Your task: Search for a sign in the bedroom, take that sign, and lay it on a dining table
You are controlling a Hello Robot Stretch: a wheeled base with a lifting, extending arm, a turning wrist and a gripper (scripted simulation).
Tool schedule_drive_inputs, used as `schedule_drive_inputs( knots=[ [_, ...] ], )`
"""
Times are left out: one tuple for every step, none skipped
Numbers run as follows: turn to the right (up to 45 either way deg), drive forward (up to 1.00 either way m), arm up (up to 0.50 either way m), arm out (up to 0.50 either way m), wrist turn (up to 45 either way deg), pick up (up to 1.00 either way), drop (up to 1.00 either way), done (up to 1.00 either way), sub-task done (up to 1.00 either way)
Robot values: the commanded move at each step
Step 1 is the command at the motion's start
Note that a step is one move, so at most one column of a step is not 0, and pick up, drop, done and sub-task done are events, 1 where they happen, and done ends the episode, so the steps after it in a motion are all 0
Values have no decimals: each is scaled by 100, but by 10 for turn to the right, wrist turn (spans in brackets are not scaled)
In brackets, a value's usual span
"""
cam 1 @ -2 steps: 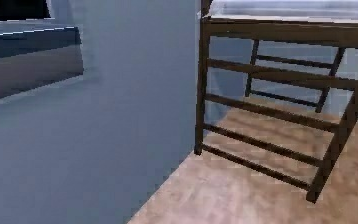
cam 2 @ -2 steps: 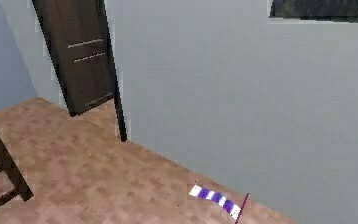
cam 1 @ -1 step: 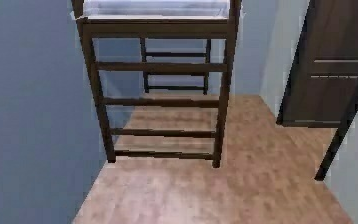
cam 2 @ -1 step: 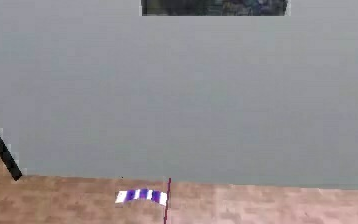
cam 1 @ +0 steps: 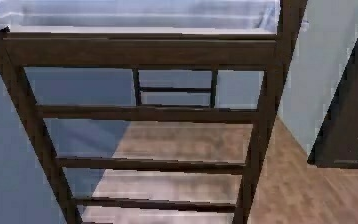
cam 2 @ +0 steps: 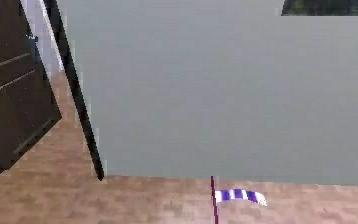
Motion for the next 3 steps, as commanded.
schedule_drive_inputs(
  knots=[
    [450, 0, 0, 0, 0, 0, 0, 0, 0],
    [30, 0, 0, 0, 0, 0, 0, 0, 0],
    [0, 40, 0, 0, 0, 0, 0, 0, 0]
  ],
)
